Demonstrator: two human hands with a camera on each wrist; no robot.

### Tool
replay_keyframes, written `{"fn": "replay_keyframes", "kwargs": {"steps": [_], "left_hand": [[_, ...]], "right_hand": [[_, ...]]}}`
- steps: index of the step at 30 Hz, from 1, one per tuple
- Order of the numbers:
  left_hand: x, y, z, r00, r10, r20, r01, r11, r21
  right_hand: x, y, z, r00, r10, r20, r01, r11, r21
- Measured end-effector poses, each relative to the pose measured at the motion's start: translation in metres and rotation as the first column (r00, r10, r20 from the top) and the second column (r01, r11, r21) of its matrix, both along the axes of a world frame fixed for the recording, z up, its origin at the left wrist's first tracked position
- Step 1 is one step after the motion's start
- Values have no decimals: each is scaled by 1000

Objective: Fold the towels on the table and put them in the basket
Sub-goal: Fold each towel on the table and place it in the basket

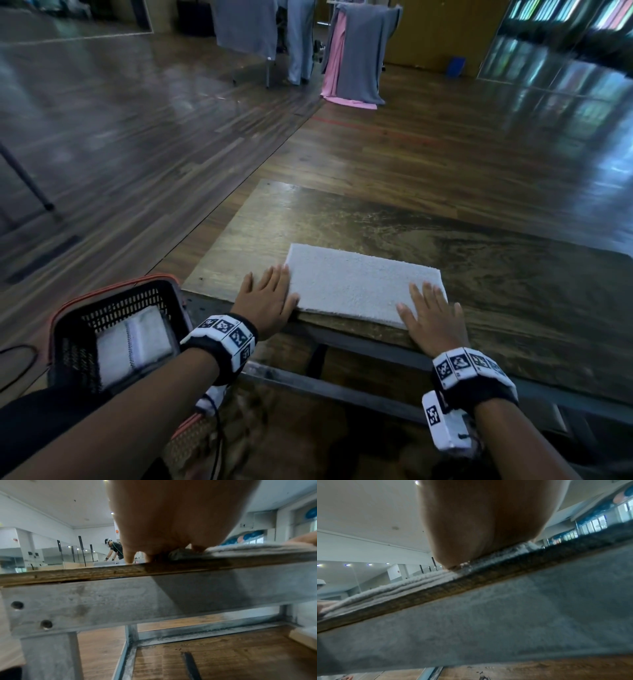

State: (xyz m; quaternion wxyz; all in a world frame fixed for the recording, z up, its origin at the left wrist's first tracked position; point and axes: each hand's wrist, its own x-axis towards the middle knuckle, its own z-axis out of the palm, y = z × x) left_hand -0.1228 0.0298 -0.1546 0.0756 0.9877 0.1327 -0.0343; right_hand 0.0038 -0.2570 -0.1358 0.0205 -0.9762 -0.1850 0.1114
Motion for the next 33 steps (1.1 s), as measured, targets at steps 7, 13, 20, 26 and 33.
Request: {"fn": "replay_keyframes", "kwargs": {"steps": [7, 13, 20, 26, 33], "left_hand": [[-26, -8, 16, 999, -50, -17, 50, 998, -44], [-37, -13, 22, 969, 168, 179, -138, 976, -166], [-24, 2, 34, 958, 280, 57, -257, 932, -257], [-10, 4, 41, 965, 240, -111, -263, 909, -323], [-2, 10, 46, 954, 219, -206, -292, 838, -462]], "right_hand": [[-10, 36, 42, 985, 22, 173, 6, 987, -160], [-2, 112, 62, 966, 195, 169, -198, 980, 3], [22, 186, 51, 938, 342, 55, -343, 939, 6], [25, 215, 52, 922, 358, -150, -346, 933, 98], [26, 235, 58, 936, 340, -96, -311, 922, 232]]}}
